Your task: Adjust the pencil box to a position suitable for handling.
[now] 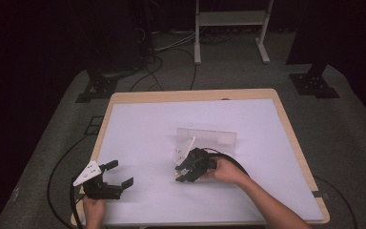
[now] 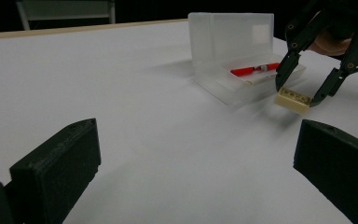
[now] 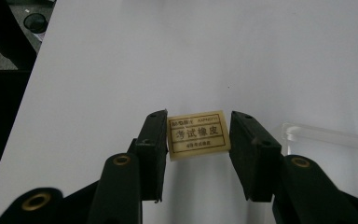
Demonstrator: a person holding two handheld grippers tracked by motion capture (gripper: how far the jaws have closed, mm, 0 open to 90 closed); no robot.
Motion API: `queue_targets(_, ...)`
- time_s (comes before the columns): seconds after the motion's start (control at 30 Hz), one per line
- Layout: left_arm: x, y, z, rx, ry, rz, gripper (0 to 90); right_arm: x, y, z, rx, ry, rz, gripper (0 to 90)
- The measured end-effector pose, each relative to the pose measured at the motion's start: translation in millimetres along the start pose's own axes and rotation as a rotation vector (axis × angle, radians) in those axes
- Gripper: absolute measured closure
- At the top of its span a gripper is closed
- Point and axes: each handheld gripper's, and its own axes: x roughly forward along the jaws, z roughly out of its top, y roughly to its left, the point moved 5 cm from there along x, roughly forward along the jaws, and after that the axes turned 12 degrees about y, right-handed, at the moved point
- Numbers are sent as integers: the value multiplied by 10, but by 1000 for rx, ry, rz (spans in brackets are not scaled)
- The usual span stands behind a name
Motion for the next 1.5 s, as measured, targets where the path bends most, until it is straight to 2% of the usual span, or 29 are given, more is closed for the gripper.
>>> queue_targets(0.93, 0, 3, 1, 0, -2, 2, 0, -238, -230, 43, 34, -30, -46, 570)
queue_targets(1.5, -16, 11, -6, -9, -17, -1, 0, -270, -346, 33, 65, -23, -60, 571)
